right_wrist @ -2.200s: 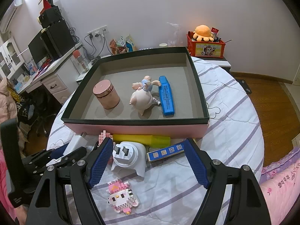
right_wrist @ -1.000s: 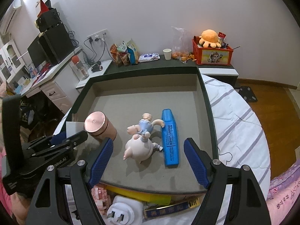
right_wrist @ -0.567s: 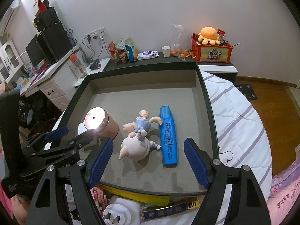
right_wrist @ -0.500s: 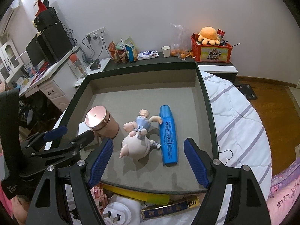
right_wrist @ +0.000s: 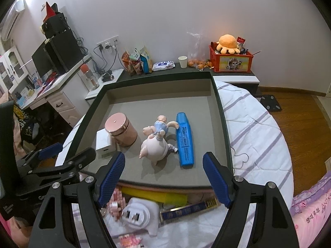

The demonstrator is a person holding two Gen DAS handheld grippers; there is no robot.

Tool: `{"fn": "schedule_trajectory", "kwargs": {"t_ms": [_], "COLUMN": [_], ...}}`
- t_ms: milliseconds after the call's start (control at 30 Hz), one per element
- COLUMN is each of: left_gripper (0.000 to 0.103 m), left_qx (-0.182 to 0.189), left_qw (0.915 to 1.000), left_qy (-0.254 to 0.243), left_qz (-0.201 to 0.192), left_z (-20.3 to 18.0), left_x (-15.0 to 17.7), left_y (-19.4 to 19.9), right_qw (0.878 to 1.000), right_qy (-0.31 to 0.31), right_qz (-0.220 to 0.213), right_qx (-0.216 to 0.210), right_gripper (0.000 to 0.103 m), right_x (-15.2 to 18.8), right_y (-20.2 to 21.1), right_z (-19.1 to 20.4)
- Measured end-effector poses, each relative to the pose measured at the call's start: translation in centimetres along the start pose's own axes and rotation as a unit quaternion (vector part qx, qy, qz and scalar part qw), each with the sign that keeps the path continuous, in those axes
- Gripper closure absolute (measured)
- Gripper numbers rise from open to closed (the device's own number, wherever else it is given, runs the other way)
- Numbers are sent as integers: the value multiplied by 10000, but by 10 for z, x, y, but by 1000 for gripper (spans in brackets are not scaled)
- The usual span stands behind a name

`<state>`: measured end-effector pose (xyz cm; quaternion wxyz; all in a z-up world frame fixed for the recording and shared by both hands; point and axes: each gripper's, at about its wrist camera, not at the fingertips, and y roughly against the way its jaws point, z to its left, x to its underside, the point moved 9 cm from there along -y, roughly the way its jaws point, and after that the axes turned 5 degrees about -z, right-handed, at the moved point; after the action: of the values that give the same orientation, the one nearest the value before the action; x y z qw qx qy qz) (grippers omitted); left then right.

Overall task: Organize rigid objects
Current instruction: 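Reach the right gripper to the pink-white block figure and close on it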

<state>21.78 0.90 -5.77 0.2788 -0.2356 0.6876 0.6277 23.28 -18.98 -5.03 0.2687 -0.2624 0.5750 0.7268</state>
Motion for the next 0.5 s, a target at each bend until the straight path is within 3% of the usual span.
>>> {"fn": "schedule_trajectory", "kwargs": {"t_ms": [267, 500], "left_gripper": [3, 3], "left_qx": [-41, -33], "left_qw": [9999, 9998], "left_qy": [62, 88], "left_qz": [-130, -163], "left_z": [1, -3], "left_x": [21, 55], "left_y": [43, 72], "right_qw": [9999, 9997], "right_qy": [119, 248], "right_qz": [-105, -48], "right_qx": [13, 25], "right_gripper": [24, 24], "right_x": [19, 55], "right_y": [30, 57], "right_z": [3, 3]}}
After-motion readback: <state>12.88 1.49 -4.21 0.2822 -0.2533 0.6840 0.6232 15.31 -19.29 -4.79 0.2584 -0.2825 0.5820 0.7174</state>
